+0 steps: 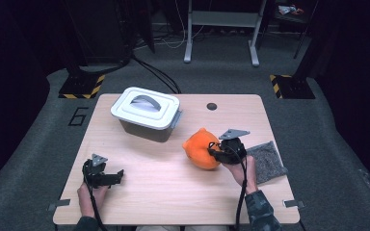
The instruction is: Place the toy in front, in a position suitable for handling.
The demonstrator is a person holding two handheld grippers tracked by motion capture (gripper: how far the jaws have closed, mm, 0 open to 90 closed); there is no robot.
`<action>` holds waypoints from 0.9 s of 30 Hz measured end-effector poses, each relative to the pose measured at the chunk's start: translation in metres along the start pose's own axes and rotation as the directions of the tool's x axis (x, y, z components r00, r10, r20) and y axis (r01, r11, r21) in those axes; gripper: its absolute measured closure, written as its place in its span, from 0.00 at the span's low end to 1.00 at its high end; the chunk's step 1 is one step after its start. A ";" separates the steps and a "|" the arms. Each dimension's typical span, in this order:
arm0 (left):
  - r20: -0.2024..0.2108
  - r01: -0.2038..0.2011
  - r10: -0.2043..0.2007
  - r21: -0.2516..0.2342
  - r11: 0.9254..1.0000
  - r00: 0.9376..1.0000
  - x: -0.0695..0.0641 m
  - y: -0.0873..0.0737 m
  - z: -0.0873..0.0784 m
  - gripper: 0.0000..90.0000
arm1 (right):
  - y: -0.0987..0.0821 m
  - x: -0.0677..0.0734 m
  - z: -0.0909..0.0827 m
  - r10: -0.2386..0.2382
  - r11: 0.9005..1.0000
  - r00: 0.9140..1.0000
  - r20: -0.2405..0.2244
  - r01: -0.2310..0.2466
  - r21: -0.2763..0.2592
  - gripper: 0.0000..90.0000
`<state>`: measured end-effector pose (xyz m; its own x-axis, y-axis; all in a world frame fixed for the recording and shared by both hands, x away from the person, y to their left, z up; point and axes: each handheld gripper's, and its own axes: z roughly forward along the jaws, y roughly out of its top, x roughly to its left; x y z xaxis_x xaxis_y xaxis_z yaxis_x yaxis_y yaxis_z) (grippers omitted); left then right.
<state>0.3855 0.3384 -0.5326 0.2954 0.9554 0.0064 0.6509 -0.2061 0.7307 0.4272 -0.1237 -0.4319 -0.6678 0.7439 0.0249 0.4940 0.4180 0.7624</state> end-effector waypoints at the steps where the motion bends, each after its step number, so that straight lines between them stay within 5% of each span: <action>1: 0.000 0.000 0.000 0.000 1.000 1.000 0.000 0.000 0.000 0.01 | -0.001 0.000 -0.001 -0.010 1.000 1.000 -0.005 0.010 0.002 0.71; 7: 0.001 0.002 -0.002 0.000 1.000 1.000 0.000 0.000 0.000 0.01 | -0.005 -0.006 -0.006 -0.079 0.996 0.995 -0.054 0.081 0.031 0.70; 14: 0.000 0.000 0.000 0.000 1.000 1.000 0.000 0.000 0.000 0.01 | -0.014 -0.010 -0.002 -0.085 0.993 0.995 -0.049 0.089 0.072 0.66; 19: 0.000 0.001 -0.001 0.001 1.000 1.000 0.000 0.000 0.000 0.01 | -0.018 -0.015 -0.004 -0.037 0.996 0.998 -0.046 0.040 0.074 0.53; 27: 0.001 0.002 -0.002 -0.003 1.000 1.000 0.000 0.000 0.000 0.01 | -0.014 -0.011 -0.013 0.145 0.988 0.989 0.000 -0.145 0.060 0.22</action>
<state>0.3855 0.3382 -0.5328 0.2949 0.9555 0.0044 0.6491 -0.2037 0.7329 0.4207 -0.1448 -0.4340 -0.5889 0.7968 0.1353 0.6182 0.3363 0.7104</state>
